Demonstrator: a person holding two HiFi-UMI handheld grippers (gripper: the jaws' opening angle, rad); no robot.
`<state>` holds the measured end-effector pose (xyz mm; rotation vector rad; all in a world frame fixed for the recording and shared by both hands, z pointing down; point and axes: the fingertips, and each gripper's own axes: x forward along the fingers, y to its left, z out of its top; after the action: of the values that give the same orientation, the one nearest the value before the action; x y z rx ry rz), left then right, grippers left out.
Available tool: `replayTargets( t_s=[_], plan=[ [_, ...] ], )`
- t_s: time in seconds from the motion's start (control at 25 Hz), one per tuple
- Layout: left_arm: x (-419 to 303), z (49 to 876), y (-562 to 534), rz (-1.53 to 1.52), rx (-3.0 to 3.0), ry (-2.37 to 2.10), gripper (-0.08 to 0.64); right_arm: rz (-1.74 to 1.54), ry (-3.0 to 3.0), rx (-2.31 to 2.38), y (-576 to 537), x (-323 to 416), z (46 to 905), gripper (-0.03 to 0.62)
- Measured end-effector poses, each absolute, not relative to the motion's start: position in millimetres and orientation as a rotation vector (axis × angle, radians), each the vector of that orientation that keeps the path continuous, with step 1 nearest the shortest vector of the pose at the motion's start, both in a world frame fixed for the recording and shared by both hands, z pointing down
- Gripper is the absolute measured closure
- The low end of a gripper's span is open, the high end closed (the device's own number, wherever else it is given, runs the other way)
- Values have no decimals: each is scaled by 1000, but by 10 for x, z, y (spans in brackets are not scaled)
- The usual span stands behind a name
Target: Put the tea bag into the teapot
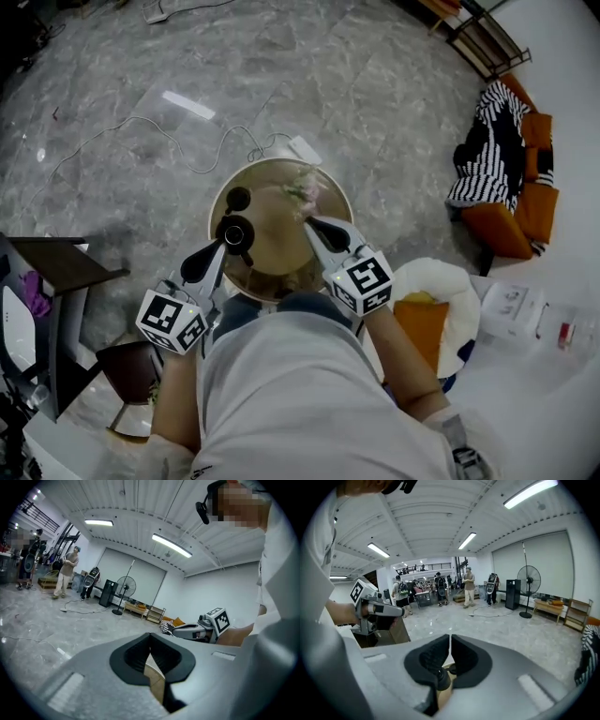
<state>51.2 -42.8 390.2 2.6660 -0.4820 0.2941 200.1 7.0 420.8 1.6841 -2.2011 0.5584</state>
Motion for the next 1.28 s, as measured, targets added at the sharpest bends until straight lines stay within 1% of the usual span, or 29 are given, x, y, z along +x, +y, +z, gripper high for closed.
replayTargets(
  t_s=[0.24, 0.52, 0.88, 1.28],
  plan=[
    [946, 3438, -421, 218, 2751, -399, 552, 477, -2211, 1824, 248, 2350, 3679, 577],
    [1248, 2969, -360, 125, 2851, -351, 552, 365, -2204, 1946, 494, 2644, 3214, 577],
    [1363, 2647, -183, 37, 2933, -309, 552, 236, -2225, 2025, 731, 2743, 2824, 577],
    [1296, 2599, -54, 35, 2954, -331, 552, 258, -2240, 2014, 830, 2667, 2848, 589]
  ],
)
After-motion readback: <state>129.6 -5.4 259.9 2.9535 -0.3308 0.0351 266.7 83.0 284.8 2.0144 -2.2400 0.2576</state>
